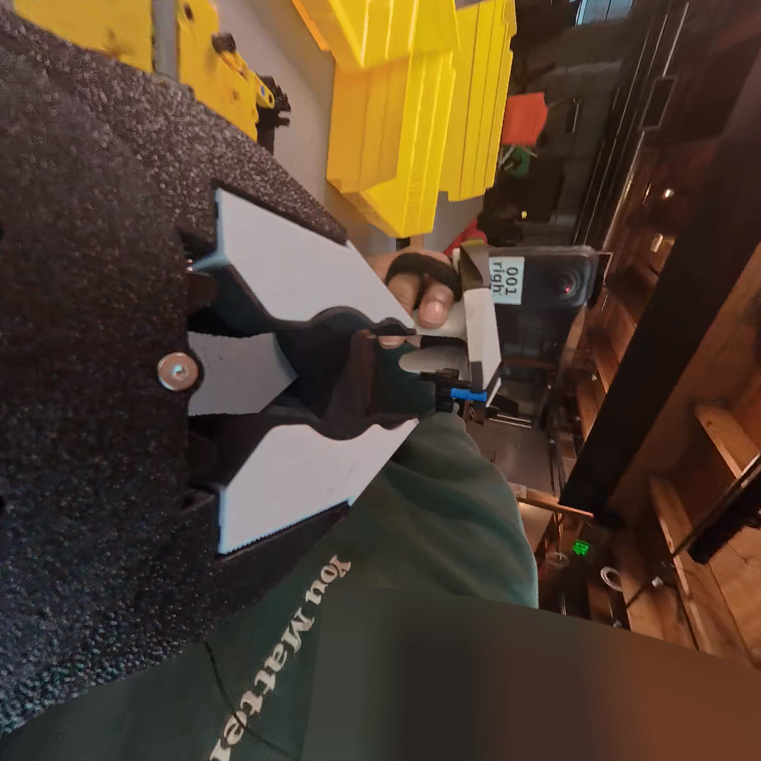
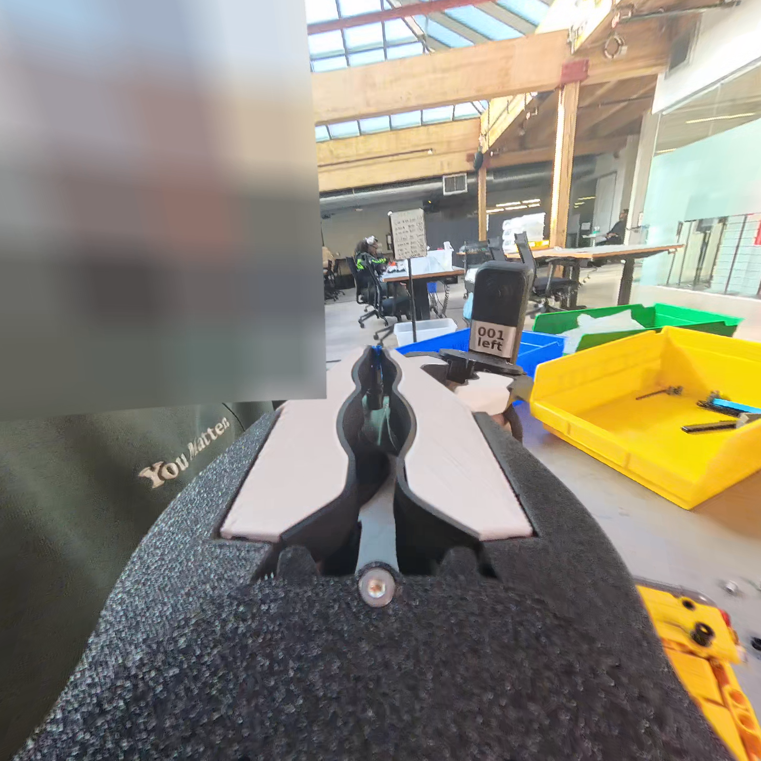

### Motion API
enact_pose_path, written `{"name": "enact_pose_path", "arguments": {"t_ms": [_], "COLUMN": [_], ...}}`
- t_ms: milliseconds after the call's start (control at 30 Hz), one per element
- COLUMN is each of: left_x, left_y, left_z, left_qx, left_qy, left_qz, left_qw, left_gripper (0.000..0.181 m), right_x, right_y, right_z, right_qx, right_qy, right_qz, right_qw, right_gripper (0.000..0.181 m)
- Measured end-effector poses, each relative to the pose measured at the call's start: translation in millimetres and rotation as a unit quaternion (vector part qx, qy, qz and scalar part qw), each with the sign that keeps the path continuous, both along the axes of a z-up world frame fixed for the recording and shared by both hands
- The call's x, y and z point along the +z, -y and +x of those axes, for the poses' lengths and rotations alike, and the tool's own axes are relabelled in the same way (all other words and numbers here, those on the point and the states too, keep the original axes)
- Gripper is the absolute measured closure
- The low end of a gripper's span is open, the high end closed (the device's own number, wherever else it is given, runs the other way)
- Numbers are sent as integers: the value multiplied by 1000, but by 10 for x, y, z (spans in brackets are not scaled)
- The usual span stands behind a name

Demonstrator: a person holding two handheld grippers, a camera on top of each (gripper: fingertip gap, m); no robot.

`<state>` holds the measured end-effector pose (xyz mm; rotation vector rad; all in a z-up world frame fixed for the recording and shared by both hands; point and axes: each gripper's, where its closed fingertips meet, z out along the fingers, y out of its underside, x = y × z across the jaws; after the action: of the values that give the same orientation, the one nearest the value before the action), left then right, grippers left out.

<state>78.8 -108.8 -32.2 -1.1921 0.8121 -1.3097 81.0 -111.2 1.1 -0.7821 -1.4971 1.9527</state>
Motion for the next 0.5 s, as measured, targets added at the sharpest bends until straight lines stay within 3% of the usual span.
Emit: {"name": "enact_pose_path", "arguments": {"t_ms": [167, 267, 367, 500], "left_x": [22, -58, -136, -297], "left_y": [107, 105, 25, -193], "left_z": [108, 144, 142, 98], "left_qx": [-45, -41, -9, 91], "left_qy": [27, 1, -25, -91], "left_qz": [-21, -20, -15, 11], "left_qw": [998, 999, 1000, 992], "left_gripper": [165, 170, 171, 176], "right_x": [-92, -162, -239, -371], "right_y": [95, 81, 9, -226], "right_z": [18, 8, -22, -87], "right_qx": [35, 37, 17, -57], "right_qy": [-15, -7, 12, 61], "right_qz": [-10, 6, 36, 93], "right_qw": [999, 999, 999, 992], "right_gripper": [177, 178, 177, 177]}}
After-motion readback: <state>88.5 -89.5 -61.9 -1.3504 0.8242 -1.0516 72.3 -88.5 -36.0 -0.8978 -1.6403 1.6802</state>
